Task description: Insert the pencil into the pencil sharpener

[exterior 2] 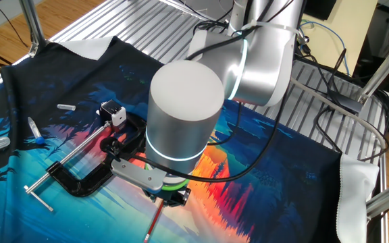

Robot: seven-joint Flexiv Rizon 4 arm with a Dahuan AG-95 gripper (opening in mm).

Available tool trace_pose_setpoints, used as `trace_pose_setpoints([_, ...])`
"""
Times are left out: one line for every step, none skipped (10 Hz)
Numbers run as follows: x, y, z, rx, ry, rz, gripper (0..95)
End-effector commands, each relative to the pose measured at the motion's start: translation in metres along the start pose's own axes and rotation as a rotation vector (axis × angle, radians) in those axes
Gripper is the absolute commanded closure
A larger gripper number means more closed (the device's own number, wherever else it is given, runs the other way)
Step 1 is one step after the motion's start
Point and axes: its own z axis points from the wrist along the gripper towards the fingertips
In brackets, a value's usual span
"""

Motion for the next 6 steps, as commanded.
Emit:
trace_pose_setpoints([0.0021,0.0003,-0.0025,-0.013,0.004,-0.019,76.0])
trace_pose_setpoints([0.0019,0.0004,-0.0019,-0.023,0.008,-0.034,76.0])
trace_pose_setpoints([0.0021,0.0006,-0.0019,-0.035,0.008,-0.036,76.0])
trace_pose_setpoints([0.0027,0.0014,-0.0022,-0.043,0.008,-0.045,76.0])
trace_pose_setpoints([0.0032,0.0016,-0.0031,-0.043,0.006,-0.058,76.0])
trace_pose_setpoints([0.0047,0.0039,-0.0053,-0.040,0.004,-0.068,76.0])
